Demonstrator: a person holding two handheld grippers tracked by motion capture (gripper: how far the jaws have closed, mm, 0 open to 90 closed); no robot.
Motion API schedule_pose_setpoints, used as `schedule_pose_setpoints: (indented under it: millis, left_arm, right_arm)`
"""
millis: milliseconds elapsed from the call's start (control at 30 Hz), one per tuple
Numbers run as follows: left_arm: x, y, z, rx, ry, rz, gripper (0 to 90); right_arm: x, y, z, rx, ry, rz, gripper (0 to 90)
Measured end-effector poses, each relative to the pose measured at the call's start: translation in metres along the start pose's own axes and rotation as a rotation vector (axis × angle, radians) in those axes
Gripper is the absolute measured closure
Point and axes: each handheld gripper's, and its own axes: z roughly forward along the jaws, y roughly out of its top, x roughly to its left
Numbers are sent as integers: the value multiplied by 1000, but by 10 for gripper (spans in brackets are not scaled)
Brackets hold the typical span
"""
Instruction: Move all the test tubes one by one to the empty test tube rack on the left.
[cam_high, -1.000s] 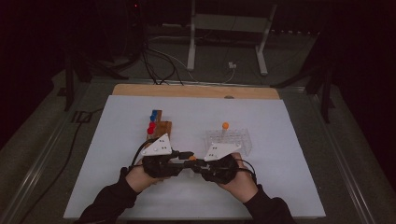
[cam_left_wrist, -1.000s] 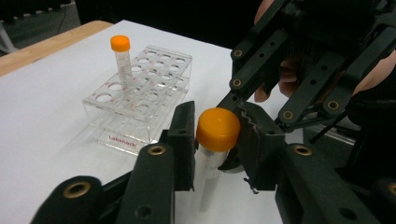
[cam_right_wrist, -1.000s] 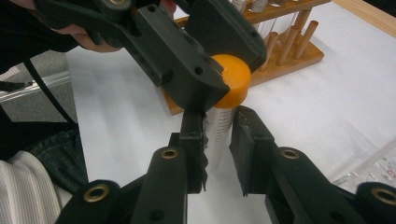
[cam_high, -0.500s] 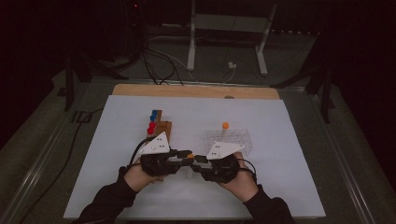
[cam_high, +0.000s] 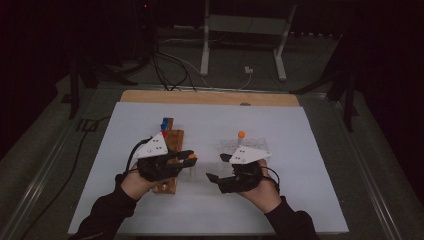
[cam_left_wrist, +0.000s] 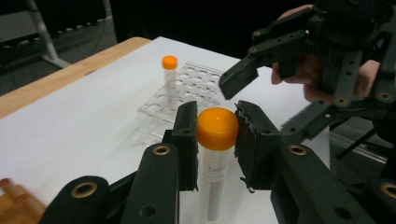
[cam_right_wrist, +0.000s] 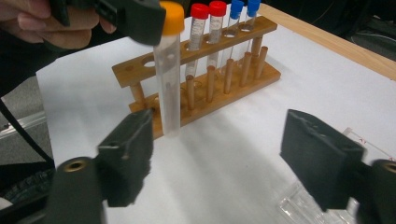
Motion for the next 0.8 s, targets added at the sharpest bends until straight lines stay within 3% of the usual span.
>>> schedule_pose_setpoints:
  millis: [267,567,800]
  left_arm:
    - [12,4,-18,-25,63,-8,717]
    - [24,4,-36,-45,137,-23,717]
    - [29,2,-45,-51,173,-27,717]
  right_arm:
    - [-1,-1,1,-7,0,9,42]
    - [-1,-1,-1,-17,8,5,1]
    - [-3,-1,-3,-30,24,29,1]
